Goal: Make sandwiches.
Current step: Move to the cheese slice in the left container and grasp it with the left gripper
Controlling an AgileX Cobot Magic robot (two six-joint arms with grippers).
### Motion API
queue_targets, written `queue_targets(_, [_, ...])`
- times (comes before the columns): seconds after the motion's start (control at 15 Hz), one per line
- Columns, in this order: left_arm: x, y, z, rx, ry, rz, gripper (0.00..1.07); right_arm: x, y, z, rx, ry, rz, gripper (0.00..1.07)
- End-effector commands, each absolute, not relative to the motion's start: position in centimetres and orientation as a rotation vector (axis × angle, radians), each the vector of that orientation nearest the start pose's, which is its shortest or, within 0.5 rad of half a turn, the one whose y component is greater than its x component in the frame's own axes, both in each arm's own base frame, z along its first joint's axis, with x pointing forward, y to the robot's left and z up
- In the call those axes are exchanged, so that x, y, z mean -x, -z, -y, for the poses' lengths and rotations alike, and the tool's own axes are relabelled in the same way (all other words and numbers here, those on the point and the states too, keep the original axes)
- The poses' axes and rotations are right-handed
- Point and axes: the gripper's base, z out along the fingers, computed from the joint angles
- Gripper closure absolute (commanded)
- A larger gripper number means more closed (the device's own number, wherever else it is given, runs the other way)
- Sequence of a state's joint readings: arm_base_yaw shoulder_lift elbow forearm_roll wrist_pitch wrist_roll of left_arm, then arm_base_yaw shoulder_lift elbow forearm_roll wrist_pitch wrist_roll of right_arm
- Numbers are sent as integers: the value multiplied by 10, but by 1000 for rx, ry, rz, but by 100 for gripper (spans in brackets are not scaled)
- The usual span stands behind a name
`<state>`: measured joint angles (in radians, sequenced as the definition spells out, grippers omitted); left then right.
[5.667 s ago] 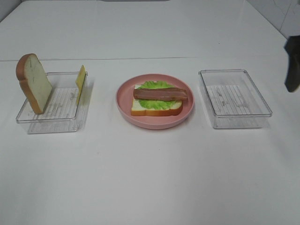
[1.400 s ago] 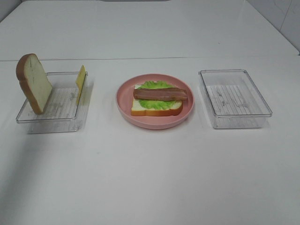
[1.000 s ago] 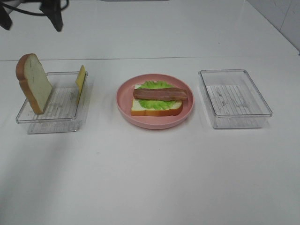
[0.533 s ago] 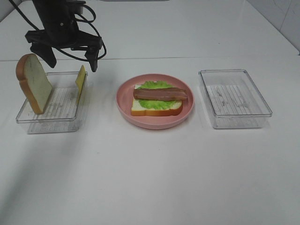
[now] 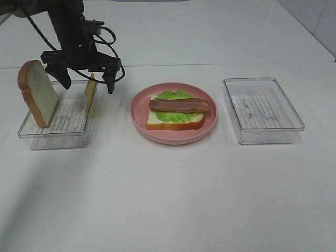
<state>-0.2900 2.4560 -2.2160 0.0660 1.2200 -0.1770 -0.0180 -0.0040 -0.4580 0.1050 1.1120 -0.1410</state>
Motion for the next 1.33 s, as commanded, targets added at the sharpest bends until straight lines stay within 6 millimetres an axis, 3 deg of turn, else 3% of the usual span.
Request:
queue_targets(0.07, [-488,-158,137,-173,-47,-3017,8,7,-262,-9,137,-24,-2091,19])
queue_targets(0.33, [-489,-151,138,-167,-31,-3028,14,7,-262,-9,137,-24,-2091,19])
queue_targets(0.47, [-489,-151,139,-161,-18,-3028,39,7,-262,-9,137,-24,-2091,19])
queue_targets(0.67, [-489,-151,140,-156,-12,-3029,59,7,-262,-9,137,-24,-2091,19])
queue_targets(1.13, [-492,-152,143,-148,43,-2990,60,7,-262,-9,137,-24,-2091,19])
queue_targets(1.33, [-492,-154,144,-143,56,-2981,76,7,-262,-9,137,-24,-2091,19])
